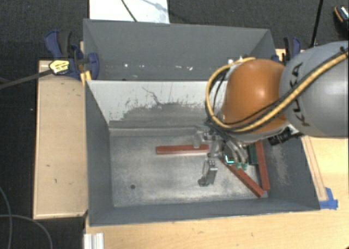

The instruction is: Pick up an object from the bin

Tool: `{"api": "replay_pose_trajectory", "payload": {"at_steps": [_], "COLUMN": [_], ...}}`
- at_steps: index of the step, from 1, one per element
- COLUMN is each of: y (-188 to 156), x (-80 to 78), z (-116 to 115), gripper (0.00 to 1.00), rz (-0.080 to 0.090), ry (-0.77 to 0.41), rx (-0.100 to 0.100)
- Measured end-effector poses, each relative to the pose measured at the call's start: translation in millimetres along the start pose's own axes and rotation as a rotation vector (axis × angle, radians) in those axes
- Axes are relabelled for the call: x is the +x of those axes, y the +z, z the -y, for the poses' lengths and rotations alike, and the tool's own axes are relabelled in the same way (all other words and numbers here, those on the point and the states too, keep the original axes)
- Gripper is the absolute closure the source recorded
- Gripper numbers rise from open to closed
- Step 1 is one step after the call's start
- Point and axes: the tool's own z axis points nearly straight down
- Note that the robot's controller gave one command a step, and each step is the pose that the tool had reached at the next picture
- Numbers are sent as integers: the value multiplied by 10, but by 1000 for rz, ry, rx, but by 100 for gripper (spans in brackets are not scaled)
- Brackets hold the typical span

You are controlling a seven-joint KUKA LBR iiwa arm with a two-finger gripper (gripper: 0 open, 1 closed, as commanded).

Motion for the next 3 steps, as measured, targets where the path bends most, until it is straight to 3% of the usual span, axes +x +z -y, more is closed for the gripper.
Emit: {"api": "replay_pose_trajectory", "payload": {"at_steps": [1, 2, 3], "y": [1125, 762, 785], "x": [-891, -868, -742], "z": [-128, -183, -4], "gripper": [0, 0, 0], "rz": [9, 13, 7], "ry": [-63, -40, 93], "rx": [0, -1, 0]}}
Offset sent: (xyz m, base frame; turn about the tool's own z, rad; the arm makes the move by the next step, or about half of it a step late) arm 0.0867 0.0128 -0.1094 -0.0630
